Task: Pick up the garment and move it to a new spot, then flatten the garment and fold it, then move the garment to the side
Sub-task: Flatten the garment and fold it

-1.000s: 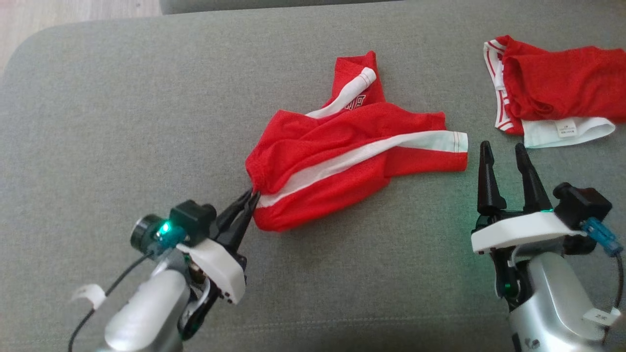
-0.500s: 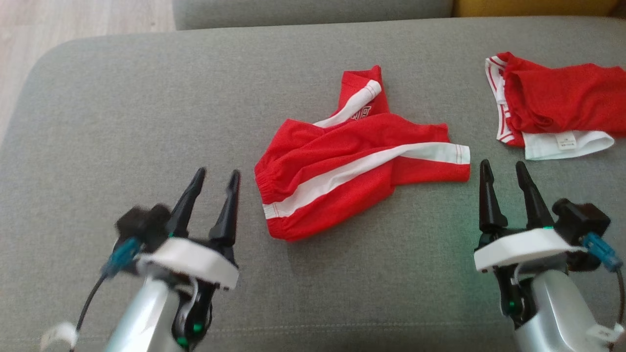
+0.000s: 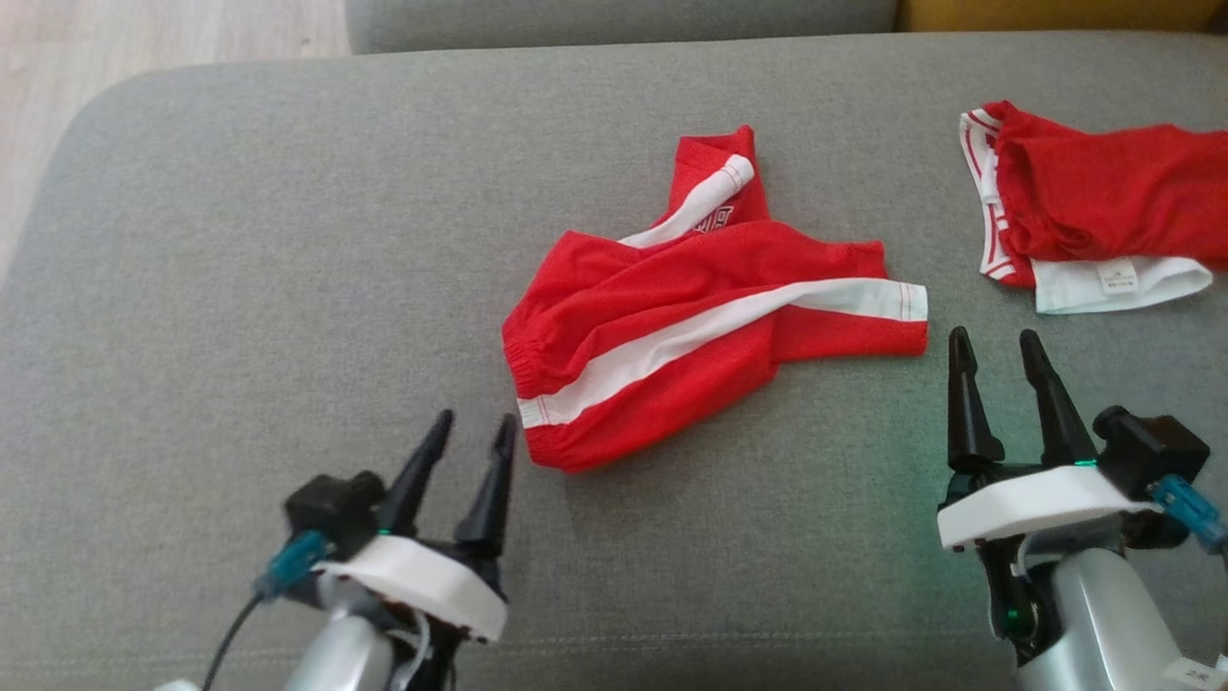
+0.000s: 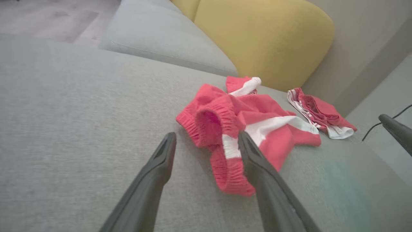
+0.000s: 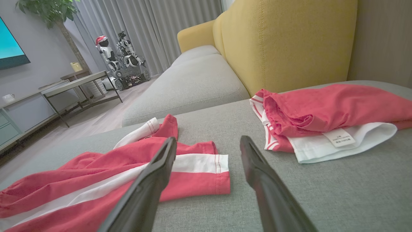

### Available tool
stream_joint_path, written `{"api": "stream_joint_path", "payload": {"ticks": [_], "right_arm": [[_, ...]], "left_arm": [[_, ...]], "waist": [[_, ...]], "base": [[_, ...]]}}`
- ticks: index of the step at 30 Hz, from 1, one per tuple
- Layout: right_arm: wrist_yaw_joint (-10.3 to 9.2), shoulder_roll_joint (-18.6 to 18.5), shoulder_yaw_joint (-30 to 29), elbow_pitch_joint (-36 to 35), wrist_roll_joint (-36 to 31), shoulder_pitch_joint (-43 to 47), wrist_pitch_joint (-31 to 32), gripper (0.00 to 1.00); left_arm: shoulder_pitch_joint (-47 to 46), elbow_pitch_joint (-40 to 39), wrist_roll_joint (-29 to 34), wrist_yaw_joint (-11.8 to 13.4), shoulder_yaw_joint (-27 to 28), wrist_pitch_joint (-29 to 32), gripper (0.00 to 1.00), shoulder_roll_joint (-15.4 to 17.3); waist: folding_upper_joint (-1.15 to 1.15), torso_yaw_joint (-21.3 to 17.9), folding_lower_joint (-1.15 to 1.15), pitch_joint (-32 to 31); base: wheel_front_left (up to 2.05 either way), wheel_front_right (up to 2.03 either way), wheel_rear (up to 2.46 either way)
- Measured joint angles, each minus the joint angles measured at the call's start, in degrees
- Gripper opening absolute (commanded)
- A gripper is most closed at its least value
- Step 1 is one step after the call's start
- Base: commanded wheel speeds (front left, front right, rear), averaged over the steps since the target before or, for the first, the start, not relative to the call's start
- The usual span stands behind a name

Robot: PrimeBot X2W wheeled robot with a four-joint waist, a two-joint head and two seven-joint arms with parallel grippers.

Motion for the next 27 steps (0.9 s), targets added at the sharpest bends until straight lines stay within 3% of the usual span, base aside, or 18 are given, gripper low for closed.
{"api": "stream_joint_path", "payload": {"ticks": [12, 13, 14, 15, 21, 27], "right_arm": [[0.00, 0.02, 0.62, 0.25, 0.21, -0.34, -0.04, 1.00], [0.00, 0.02, 0.62, 0.31, 0.33, -0.44, -0.10, 1.00], [0.00, 0.02, 0.62, 0.33, 0.45, -0.51, -0.10, 1.00], [0.00, 0.02, 0.62, 0.36, 0.44, -0.52, -0.11, 1.00], [0.00, 0.02, 0.52, 1.60, 0.45, -1.07, -0.14, 1.00], [0.00, 0.01, 0.55, 6.12, 2.78, -7.27, 4.53, 1.00]], "left_arm": [[-6.56, 7.58, -1.20, -0.21, -5.16, 0.00, 1.00, 0.52], [-6.86, 7.88, -1.47, -0.21, -5.44, 0.00, 0.72, 0.58], [-7.08, 8.10, -1.81, -0.21, -5.79, 0.00, 0.26, 0.69], [-7.25, 8.21, -2.22, -0.21, -6.22, 0.00, 0.00, 0.83], [-7.98, 6.57, -3.02, -0.21, -6.59, 0.00, 0.00, 1.32], [-8.77, 4.70, -3.01, -0.22, -7.10, 0.00, 0.00, 1.67]], "waist": [[0.00, -2.37, 0.00, 1.62], [0.00, -2.48, 0.00, 1.75], [0.00, -2.56, 0.00, 1.89], [0.00, -2.62, 0.00, 2.04], [0.00, -2.33, 0.00, 3.12], [0.00, -1.43, 0.00, 4.52]], "base": [[0.00, 0.00, 0.00], [0.00, 0.00, 0.00], [0.00, 0.00, 0.00], [0.00, 0.00, 0.00], [0.00, 0.00, 0.00], [0.00, 0.00, 0.00]]}}
